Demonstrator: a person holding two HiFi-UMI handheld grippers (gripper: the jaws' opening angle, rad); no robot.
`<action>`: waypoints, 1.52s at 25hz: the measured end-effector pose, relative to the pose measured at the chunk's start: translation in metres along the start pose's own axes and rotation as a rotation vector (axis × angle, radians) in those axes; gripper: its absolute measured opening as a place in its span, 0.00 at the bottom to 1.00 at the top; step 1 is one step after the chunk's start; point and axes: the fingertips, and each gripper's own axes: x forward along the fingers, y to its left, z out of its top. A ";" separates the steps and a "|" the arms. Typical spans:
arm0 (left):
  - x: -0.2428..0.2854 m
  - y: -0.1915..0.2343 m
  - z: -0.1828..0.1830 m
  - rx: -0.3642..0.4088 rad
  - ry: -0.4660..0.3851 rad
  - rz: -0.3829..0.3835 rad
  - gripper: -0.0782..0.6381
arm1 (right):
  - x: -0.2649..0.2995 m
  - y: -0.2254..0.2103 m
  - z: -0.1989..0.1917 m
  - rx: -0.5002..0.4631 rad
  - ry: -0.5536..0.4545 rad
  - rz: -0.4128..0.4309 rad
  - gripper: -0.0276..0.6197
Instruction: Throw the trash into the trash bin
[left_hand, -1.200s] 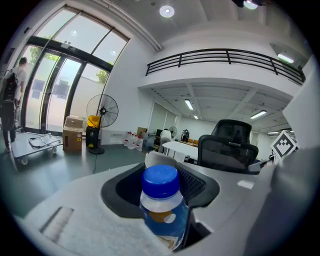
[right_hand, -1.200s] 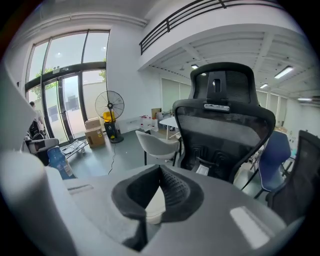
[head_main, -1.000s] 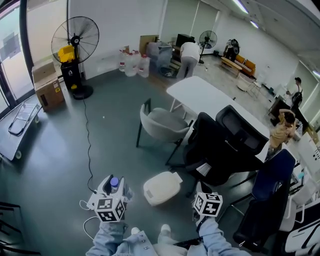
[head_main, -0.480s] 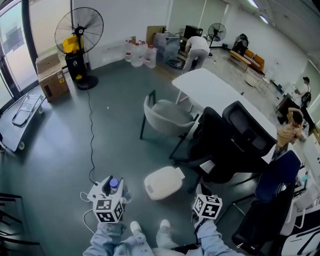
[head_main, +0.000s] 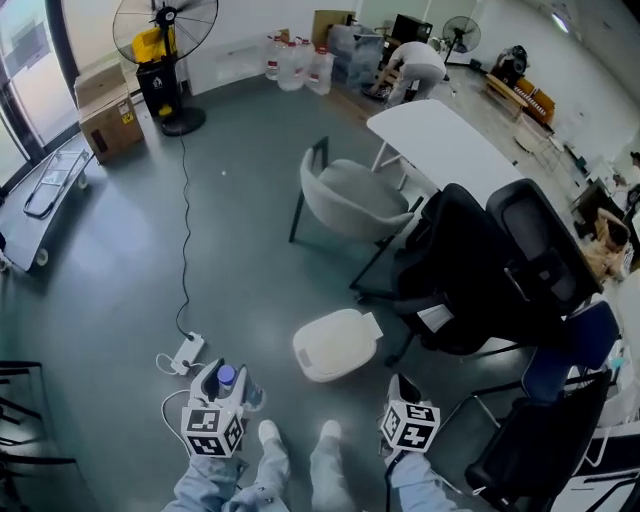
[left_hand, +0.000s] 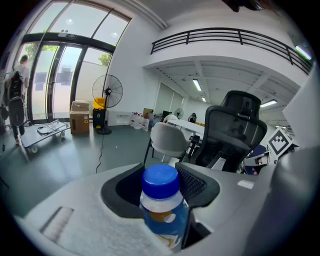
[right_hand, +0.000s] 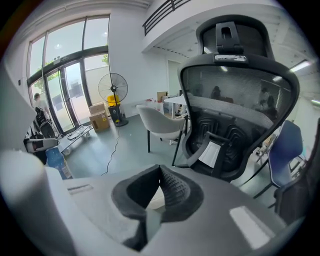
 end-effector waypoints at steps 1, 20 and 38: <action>0.005 0.002 -0.013 -0.001 0.016 0.004 0.39 | 0.008 0.000 -0.007 -0.006 -0.001 -0.002 0.05; 0.098 0.086 -0.173 0.007 0.079 0.101 0.39 | 0.153 0.026 -0.140 -0.096 0.063 0.039 0.05; 0.118 0.174 -0.197 0.015 0.150 0.134 0.39 | 0.238 0.115 -0.169 -0.111 0.126 0.083 0.05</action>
